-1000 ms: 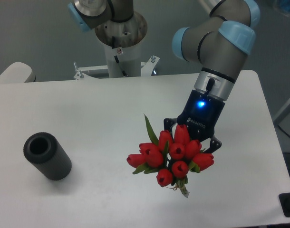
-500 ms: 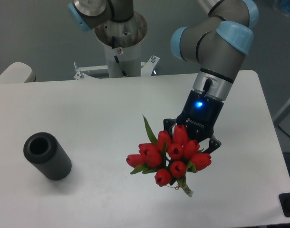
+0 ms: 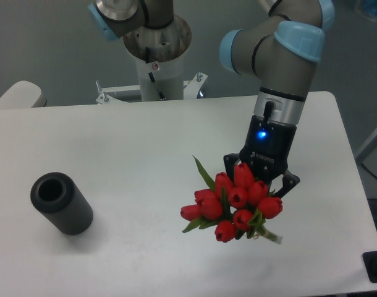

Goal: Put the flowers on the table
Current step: 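Lower the tulip bouquet and tilt it onto its side toward the table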

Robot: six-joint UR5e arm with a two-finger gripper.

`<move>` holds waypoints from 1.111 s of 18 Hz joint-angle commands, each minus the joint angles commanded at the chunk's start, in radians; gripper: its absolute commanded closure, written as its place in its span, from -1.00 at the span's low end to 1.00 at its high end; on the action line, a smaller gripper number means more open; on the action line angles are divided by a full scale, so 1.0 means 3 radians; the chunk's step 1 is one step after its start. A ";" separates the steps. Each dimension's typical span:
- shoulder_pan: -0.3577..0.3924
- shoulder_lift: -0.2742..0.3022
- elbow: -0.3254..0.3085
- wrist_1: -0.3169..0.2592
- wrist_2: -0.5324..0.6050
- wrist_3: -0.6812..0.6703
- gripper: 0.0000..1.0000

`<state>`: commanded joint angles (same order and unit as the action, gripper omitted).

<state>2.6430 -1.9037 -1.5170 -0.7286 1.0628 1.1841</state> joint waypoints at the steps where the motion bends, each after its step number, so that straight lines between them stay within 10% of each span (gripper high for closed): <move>1: -0.0005 0.0010 -0.0005 -0.0005 0.0051 0.0026 0.34; 20: -0.0301 0.0225 -0.1007 0.0005 0.2045 0.1247 0.33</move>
<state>2.5526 -1.8362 -1.8191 -0.7271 1.6764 1.5583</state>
